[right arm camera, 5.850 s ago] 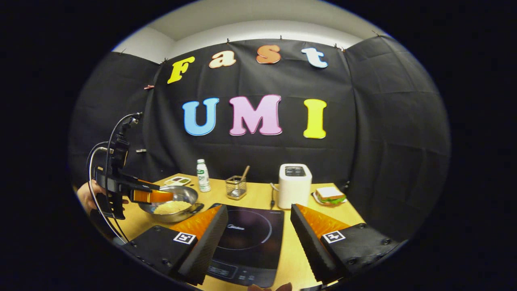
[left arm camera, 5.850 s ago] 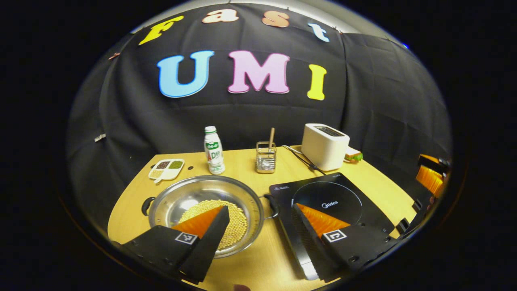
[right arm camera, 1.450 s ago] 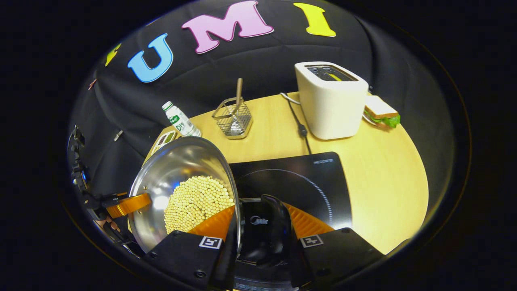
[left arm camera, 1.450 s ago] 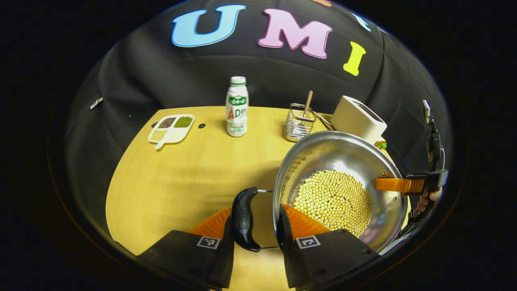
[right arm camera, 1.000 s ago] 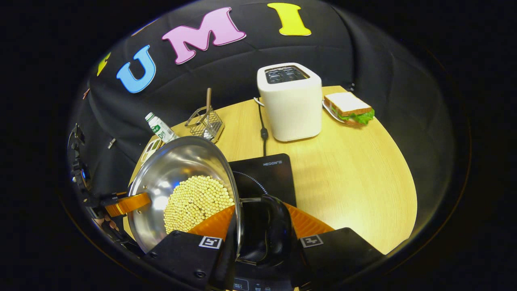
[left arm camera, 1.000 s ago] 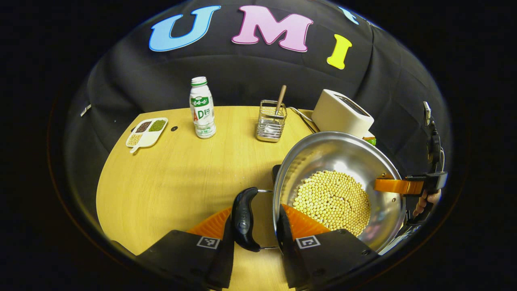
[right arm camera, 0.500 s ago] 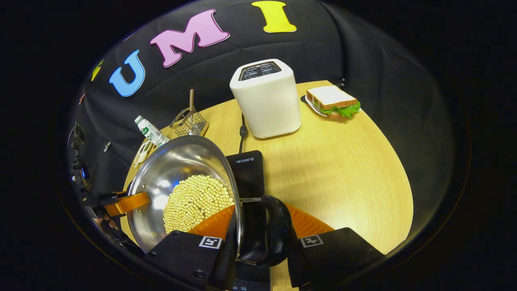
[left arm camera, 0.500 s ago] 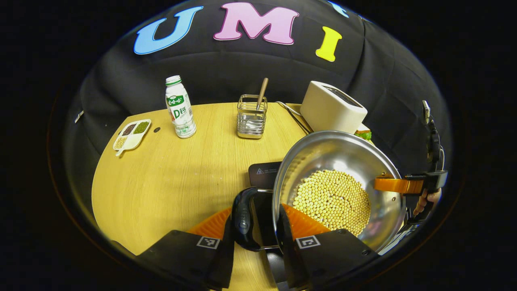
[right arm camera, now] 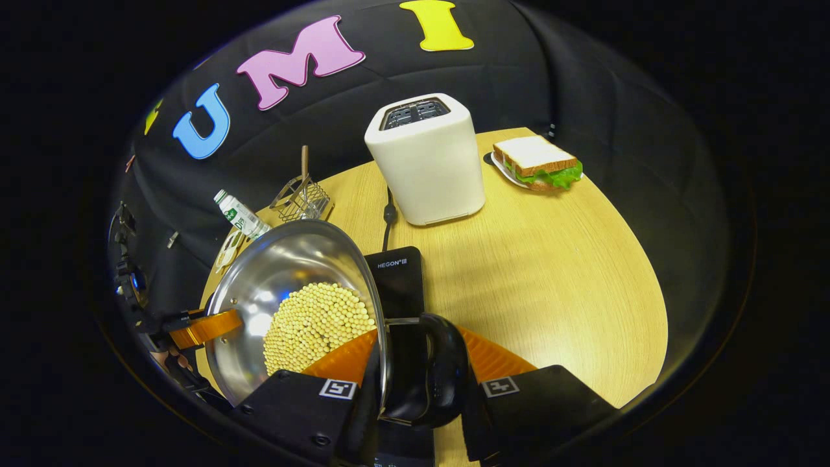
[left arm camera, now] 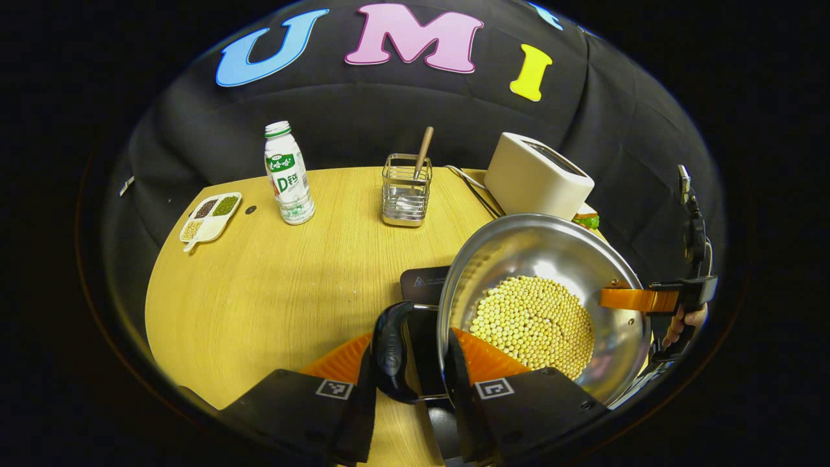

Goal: First push the handle of the pot to place it horizontally, then grasp the pot with both hands and set it on the induction cooktop.

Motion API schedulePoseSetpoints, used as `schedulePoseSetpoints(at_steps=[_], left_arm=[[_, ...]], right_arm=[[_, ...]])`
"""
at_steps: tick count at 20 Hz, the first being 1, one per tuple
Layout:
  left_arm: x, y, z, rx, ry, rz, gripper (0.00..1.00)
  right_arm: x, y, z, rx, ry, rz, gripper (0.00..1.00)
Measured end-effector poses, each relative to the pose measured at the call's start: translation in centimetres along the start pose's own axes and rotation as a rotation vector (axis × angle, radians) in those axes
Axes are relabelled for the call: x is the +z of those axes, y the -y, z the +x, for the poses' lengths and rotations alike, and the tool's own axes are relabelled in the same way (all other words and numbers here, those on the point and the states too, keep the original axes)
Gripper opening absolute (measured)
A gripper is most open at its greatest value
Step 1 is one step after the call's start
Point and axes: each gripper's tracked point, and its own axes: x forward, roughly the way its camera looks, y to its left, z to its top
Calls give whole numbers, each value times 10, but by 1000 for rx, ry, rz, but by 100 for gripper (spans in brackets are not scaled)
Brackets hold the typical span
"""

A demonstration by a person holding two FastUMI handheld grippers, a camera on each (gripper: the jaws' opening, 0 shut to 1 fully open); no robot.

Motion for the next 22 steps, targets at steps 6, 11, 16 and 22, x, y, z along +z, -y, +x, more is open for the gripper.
schedulePoseSetpoints(at_steps=[6, 11, 16, 22], left_arm=[[0, 0, 2, -3, -1, 0, 54], [0, -1, 2, -6, 0, -5, 55], [4, -3, -1, 20, 9, 21, 63], [24, -5, -14, 64, 98, 42, 98]], right_arm=[[0, 0, 1, -3, -2, 4, 55], [0, 0, 1, -5, -9, 17, 55], [1, -1, 1, -8, -8, 24, 55], [12, -10, -8, 2, 27, 31, 99]])
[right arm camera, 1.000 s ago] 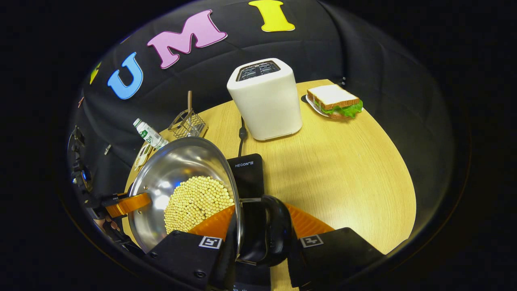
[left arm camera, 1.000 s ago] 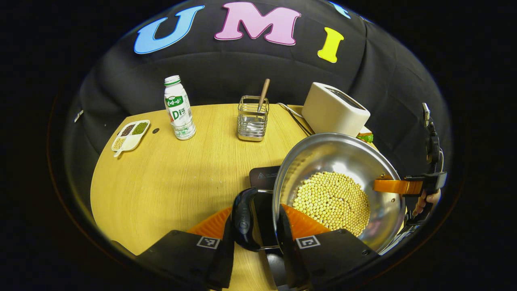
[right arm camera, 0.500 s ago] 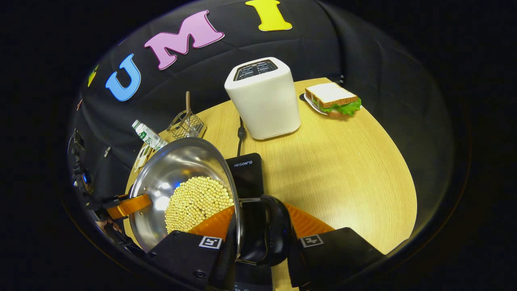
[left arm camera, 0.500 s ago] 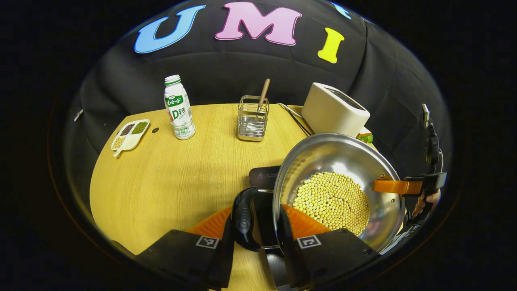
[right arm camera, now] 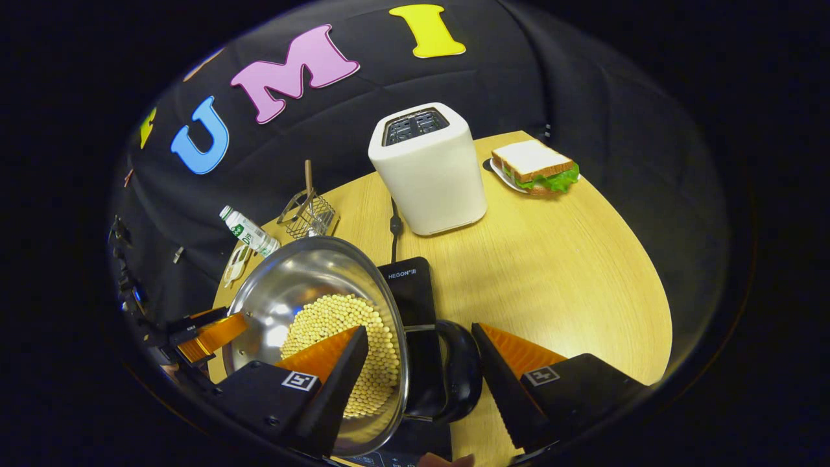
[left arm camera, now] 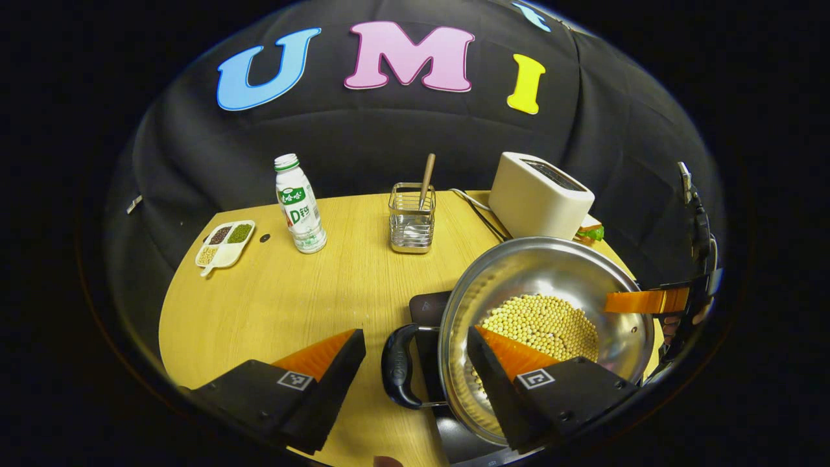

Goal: First push the handle of the pot to place it horizontally, then grasp the pot with both hands and set it on the induction cooktop.

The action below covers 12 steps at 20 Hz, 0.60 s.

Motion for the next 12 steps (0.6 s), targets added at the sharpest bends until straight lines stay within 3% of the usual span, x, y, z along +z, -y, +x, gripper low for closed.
schedulePoseSetpoints(at_steps=[6, 12], left_arm=[[12, 11, -23, -25, 73, -57, 98], [80, 3, -113, 59, 415, -54, 96]], right_arm=[[24, -3, -28, -30, 116, -77, 99], [92, -21, -118, -28, 423, -143, 98]])
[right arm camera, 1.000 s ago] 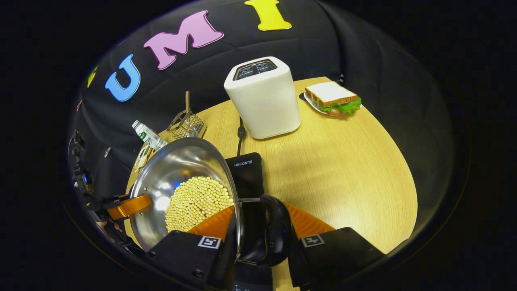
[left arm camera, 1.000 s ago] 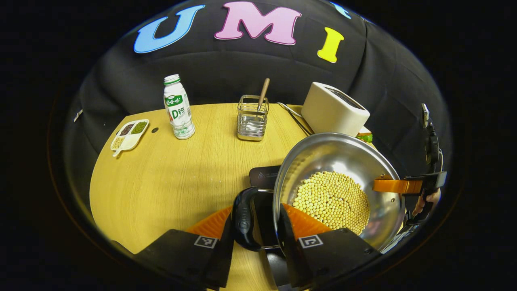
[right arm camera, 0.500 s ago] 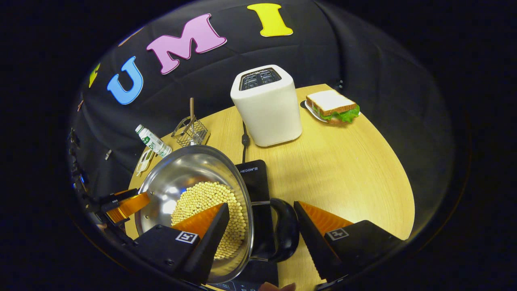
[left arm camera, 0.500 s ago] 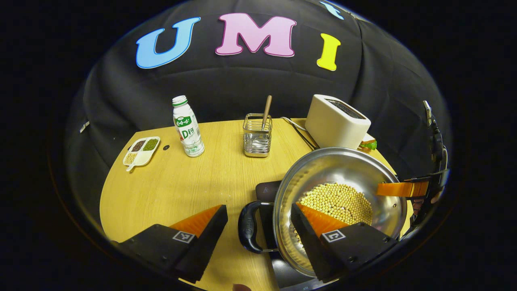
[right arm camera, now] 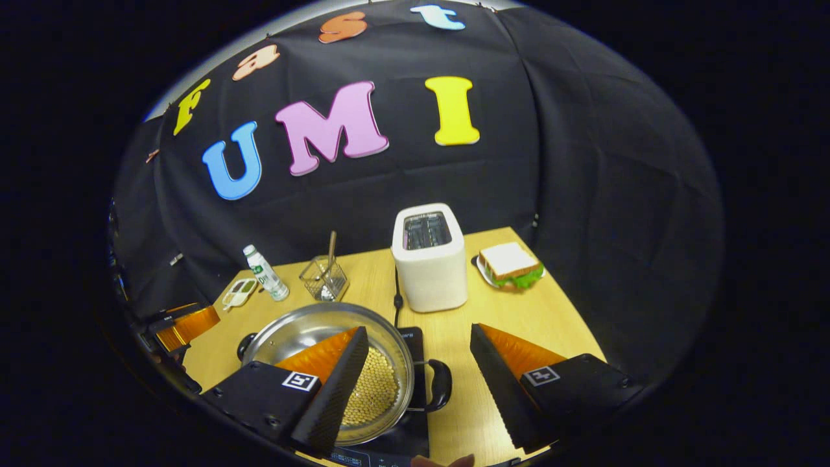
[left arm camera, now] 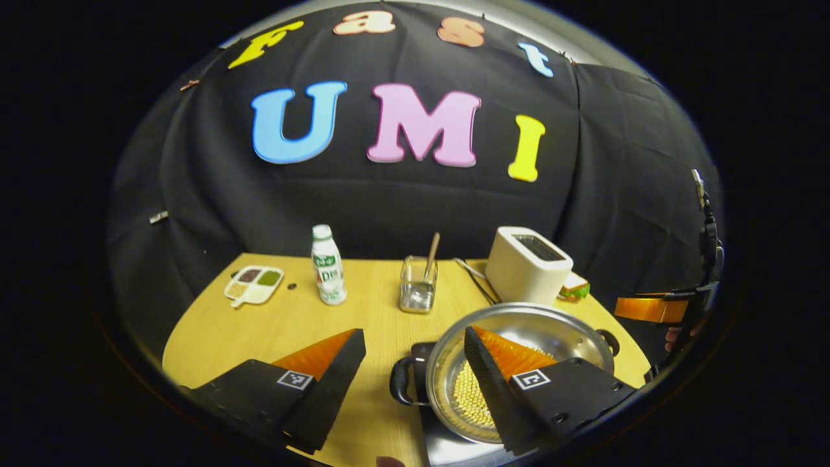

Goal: First push the handle of the pot to place it horizontally, then grasp the pot with both hands and set it on the induction cooktop.

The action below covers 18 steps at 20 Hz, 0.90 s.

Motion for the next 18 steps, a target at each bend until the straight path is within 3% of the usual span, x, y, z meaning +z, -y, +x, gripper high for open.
schedulePoseSetpoints(at_steps=[3, 8, 15, 18], left_arm=[[47, 8, -48, 2, 161, 2, 95], [82, 18, -120, 55, 354, 31, 95], [82, 37, -174, 86, 456, 120, 95], [77, 41, -190, 95, 484, 130, 95]], right_arm=[[40, -7, -37, 12, 143, -24, 98], [80, -21, -106, 43, 340, -47, 98], [88, -18, -154, 26, 534, -123, 98], [79, -16, -161, 27, 554, -136, 98]])
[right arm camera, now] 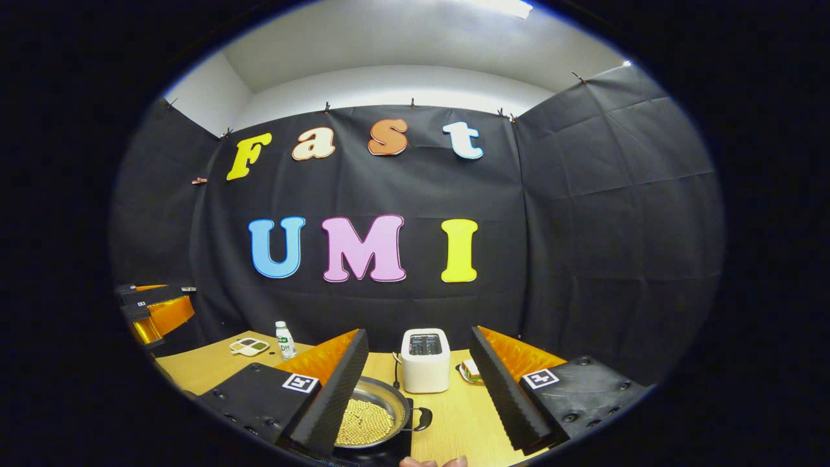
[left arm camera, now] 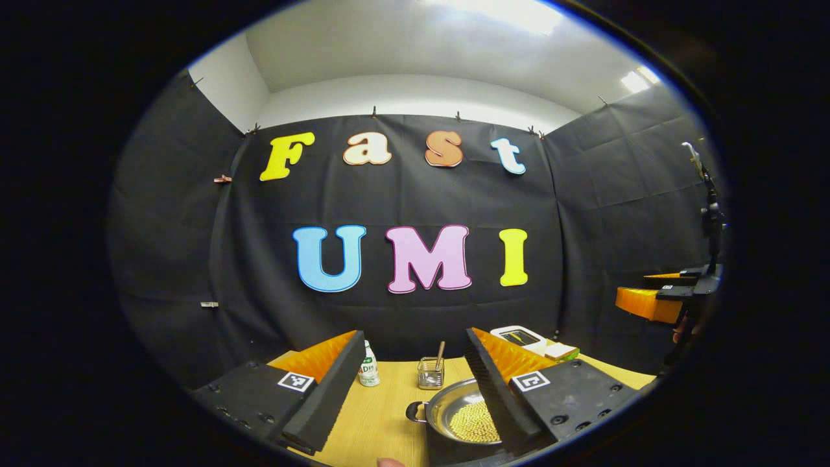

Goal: First push the handle of the pot to place it horizontally, then grasp the pot with both hands and set it on the induction cooktop.

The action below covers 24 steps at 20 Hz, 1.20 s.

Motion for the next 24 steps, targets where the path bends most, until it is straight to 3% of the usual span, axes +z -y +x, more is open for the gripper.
schedulePoseSetpoints(at_steps=[9, 24], left_arm=[[-24, 5, -9, -1, -43, 14, 94], [-25, 12, -8, -14, -43, 28, 94]], right_arm=[[-13, 1, -11, 17, 15, -12, 98], [-14, 5, -13, 6, 5, -16, 98]])
